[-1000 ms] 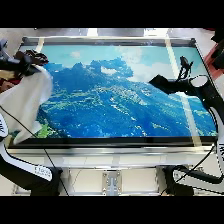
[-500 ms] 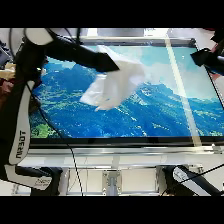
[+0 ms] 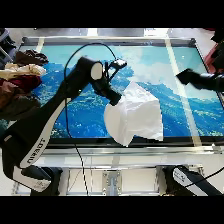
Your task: Fold the shirts.
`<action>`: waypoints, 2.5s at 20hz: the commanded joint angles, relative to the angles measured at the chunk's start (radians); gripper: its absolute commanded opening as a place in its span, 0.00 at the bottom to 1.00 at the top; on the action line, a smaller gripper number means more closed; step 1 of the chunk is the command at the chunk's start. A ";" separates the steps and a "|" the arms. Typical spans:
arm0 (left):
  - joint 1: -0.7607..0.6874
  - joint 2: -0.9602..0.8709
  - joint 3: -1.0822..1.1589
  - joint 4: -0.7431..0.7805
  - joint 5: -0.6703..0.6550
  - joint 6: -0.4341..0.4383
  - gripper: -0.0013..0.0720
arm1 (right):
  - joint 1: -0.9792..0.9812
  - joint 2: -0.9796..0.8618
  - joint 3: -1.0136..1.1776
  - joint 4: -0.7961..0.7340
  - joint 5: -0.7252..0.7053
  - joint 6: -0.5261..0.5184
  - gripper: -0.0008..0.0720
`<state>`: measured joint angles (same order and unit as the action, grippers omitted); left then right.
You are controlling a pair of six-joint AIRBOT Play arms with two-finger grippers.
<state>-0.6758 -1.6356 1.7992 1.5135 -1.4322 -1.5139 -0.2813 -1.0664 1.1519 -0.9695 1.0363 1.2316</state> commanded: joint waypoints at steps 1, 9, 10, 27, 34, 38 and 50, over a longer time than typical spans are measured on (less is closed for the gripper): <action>-0.009 -0.032 -0.049 0.358 0.016 -0.130 0.96 | 0.096 -0.030 -0.207 -0.008 -0.002 -0.002 0.95; -0.010 -0.029 -0.175 0.303 -0.089 -0.148 0.96 | 0.106 -0.040 -0.463 -0.363 0.095 0.138 0.95; -0.010 -0.029 -0.181 0.302 -0.076 -0.148 0.96 | 0.106 -0.040 -0.490 -0.358 0.129 0.138 0.95; -0.010 -0.026 -0.181 0.293 -0.050 -0.155 0.96 | 0.106 -0.039 -0.622 -0.127 -0.027 0.120 0.70; -0.011 -0.021 -0.180 0.273 0.053 -0.171 0.96 | 0.105 -0.014 -0.513 0.025 0.011 -0.010 0.05; -0.010 0.039 -0.180 0.105 0.273 -0.187 0.96 | 0.105 0.066 -0.318 -0.173 0.041 0.029 0.05; -0.139 -0.102 -0.183 -0.176 0.220 -0.051 0.96 | 0.107 0.077 -0.208 -0.216 0.025 0.023 0.05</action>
<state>-0.7647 -1.7081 1.6165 1.3052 -1.2160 -1.5715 -0.1749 -0.9909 0.9379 -1.1995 1.0668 1.2663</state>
